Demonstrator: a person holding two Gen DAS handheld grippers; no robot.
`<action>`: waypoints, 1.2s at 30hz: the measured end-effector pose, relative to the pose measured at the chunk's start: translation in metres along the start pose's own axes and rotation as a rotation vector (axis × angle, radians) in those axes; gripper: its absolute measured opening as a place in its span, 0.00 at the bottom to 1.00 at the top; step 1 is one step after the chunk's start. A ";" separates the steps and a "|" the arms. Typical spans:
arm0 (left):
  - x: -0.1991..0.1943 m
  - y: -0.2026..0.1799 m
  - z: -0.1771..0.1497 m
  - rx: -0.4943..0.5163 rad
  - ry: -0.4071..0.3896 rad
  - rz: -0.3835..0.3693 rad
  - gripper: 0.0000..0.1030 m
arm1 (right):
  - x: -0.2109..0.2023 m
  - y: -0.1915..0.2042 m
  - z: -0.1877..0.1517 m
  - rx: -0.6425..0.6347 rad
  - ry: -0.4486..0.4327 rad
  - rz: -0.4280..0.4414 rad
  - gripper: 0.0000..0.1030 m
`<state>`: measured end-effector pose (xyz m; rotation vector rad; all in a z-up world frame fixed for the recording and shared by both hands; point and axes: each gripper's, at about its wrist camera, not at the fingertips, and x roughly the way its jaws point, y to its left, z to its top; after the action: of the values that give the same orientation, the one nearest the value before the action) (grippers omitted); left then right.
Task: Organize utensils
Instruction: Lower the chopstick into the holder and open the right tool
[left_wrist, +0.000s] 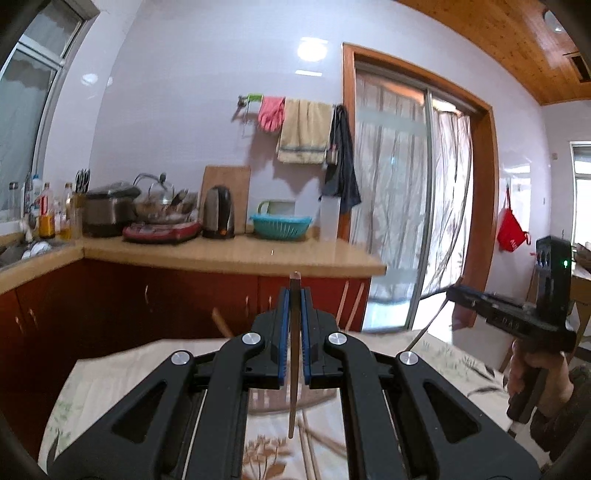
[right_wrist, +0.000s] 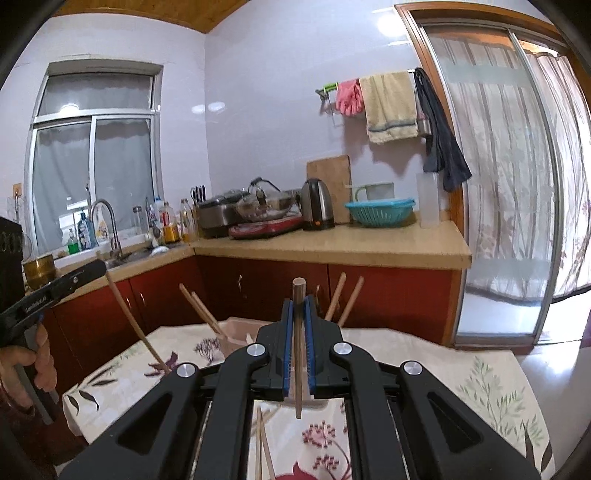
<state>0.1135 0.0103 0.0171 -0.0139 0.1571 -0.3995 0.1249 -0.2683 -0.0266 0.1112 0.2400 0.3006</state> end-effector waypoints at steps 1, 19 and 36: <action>0.003 -0.001 0.005 0.006 -0.011 0.000 0.06 | 0.002 0.000 0.006 -0.001 -0.010 0.005 0.07; 0.098 0.001 0.039 0.083 -0.092 0.064 0.06 | 0.072 -0.011 0.043 -0.003 -0.040 0.049 0.07; 0.147 0.031 -0.017 0.014 0.059 0.091 0.39 | 0.139 -0.019 -0.016 0.047 0.163 0.044 0.18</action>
<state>0.2566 -0.0185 -0.0228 0.0192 0.2120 -0.3101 0.2548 -0.2431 -0.0745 0.1384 0.4065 0.3482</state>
